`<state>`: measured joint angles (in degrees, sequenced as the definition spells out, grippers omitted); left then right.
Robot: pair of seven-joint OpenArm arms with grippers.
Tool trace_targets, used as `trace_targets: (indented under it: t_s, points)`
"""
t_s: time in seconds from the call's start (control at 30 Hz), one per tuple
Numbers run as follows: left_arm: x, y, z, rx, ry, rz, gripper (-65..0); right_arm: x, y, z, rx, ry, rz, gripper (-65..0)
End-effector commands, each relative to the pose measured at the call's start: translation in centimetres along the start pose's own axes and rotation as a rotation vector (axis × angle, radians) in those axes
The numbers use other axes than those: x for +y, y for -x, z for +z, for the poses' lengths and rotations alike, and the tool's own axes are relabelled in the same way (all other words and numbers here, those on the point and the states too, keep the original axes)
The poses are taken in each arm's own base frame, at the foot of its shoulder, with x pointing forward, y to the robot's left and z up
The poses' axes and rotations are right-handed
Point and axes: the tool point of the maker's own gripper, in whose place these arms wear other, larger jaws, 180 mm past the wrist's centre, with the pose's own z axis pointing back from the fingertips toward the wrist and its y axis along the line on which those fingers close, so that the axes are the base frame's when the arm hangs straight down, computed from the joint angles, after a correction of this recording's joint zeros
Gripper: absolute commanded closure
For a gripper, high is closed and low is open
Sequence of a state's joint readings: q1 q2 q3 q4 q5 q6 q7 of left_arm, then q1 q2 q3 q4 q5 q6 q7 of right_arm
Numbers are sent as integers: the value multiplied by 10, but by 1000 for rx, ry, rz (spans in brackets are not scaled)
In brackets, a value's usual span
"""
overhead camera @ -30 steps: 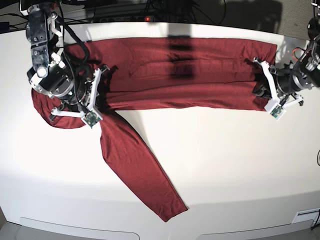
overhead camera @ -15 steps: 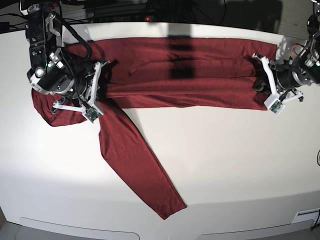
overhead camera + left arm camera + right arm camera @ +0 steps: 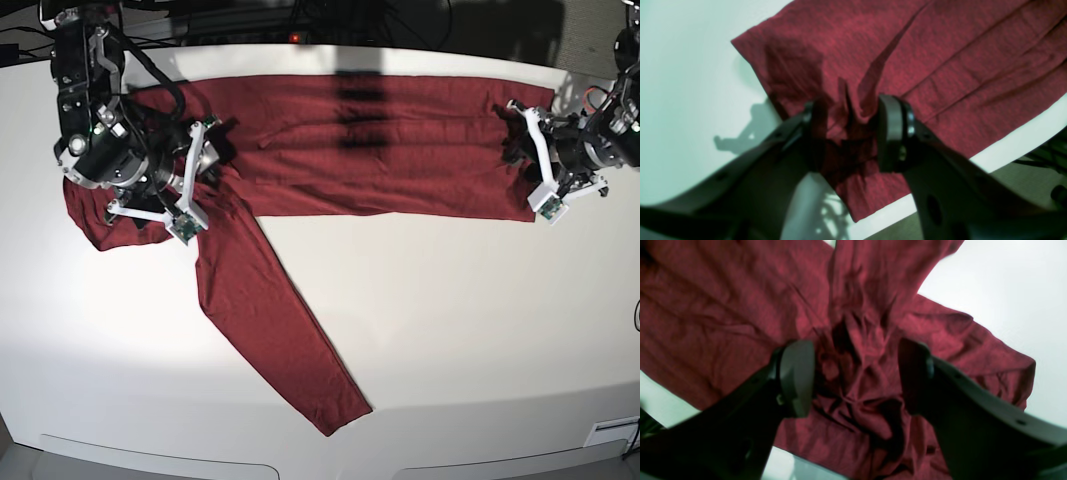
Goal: Fold the T-shirt properly
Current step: 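Lay the folded strip down and open the right gripper, then move the right gripper toward the loose sleeve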
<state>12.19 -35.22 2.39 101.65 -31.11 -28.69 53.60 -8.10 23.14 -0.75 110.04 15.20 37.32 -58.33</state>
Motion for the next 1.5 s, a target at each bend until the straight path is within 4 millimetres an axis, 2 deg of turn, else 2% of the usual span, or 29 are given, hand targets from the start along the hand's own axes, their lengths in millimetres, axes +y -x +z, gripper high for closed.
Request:
trace_targets:
  t_s: [0.0,0.2,0.33,0.47,0.67,0.77,0.9,1.0,1.13,1.27,1.37,1.47]
  points:
    - [7,-9,6,-25,-17,-18,-238,-8,-10,6,-38,23,12,-392]
    - [9,-3,6,8,-27,-25,-241,-8,-10,6,-35,26,13,-392]
    - [19,5,7,59,-83,-62,-241,-8,-12,6,-49,26,13,-392]
    - [29,3,8,52,-138,-103,-241,-8,-20,7,-92,25,13,-392]
    - [30,4,9,58,-141,-104,-241,-9,-22,7,-101,27,14,-392]
    - [34,4,9,59,-167,-124,-241,-13,-36,9,-158,36,18,-392]
    - [45,24,14,180,-217,-145,-241,-23,-51,13,-197,57,25,-392]
    - [50,26,15,198,-243,-161,-241,-29,-67,17,-247,74,30,-392]
    - [49,15,14,140,-241,-168,-241,-31,-94,23,-340,60,14,-391]
    - [51,-18,13,-36,-263,-218,-241,-50,-134,25,-514,97,-107,-390]
    - [60,-45,20,-160,-334,-277,-241,-76,-155,7,-551,126,-220,-390]
    - [82,-68,31,-212,-443,-291,-241,-101,-175,-24,-545,134,-339,-390]
